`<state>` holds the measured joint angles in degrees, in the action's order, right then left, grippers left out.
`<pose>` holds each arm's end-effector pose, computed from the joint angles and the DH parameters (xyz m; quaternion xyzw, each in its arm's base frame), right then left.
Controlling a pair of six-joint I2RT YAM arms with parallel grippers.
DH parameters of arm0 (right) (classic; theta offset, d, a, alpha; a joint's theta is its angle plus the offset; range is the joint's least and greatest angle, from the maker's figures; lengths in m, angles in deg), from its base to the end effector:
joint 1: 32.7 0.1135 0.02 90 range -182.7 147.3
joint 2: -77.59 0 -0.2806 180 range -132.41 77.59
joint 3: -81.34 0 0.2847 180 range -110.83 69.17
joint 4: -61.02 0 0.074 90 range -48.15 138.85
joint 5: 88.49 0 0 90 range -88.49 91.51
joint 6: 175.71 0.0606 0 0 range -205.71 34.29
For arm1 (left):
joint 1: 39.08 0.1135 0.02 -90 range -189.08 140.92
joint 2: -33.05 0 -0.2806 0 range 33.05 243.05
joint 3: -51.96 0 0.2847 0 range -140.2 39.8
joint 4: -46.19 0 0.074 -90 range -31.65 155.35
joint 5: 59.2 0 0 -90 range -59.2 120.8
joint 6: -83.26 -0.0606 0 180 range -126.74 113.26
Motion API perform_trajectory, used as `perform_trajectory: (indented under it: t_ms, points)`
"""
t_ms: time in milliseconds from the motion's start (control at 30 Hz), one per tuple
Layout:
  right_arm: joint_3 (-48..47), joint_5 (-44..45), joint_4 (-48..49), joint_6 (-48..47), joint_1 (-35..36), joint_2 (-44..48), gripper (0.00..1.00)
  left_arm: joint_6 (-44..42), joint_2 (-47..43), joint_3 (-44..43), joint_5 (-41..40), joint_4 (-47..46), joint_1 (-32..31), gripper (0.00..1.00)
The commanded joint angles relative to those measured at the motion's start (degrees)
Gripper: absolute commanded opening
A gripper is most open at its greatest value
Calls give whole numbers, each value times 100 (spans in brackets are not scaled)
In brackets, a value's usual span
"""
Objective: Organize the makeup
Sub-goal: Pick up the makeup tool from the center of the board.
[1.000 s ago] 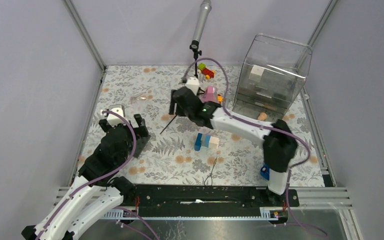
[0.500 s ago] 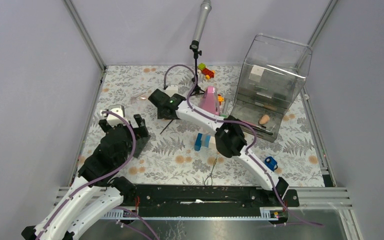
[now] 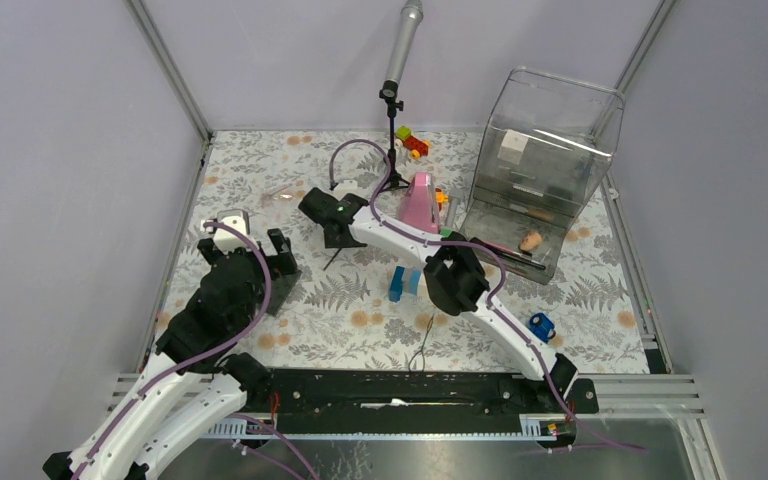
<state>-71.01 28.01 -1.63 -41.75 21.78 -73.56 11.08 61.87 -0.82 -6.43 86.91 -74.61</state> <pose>0.3774 0.4822 0.1422 -0.0302 0.9445 0.0367 0.3250 0.1445 -0.0581 0.3291 -0.0711 0.7809 -0.0248 0.6201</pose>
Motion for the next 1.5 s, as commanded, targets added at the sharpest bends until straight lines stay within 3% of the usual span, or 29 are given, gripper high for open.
perform_trajectory:
  t_ms: [0, 133, 267, 433, 633, 933, 1167, 1467]
  points:
    - [-44, 65, -167, -110, -7, -165, 60, -69, -51, 46, 72, -307, 29, 98]
    - [-62, -20, -205, -217, -7, -273, 58, -71, -44, 53, 76, -304, 28, 98]
    - [115, 3, -321, -296, -7, -230, 38, -77, -34, 52, 84, -314, 28, 98]
    - [744, -17, -189, -326, -10, 81, 26, -85, -13, 50, 119, -318, 30, 98]
    - [1686, -273, 468, -728, -3, 614, 0, -94, -7, 61, 131, -324, 28, 98]
    - [3493, -572, 1910, -1688, -7, 2113, 0, -95, -6, 62, 120, -324, 28, 98]
    - [4953, -2065, 3548, -3010, -61, 3621, 0, -95, 19, 61, 120, -315, 28, 98]
    - [5737, -2478, 3367, -4611, -337, 4738, 0, -95, 19, 67, 85, -311, 28, 98]
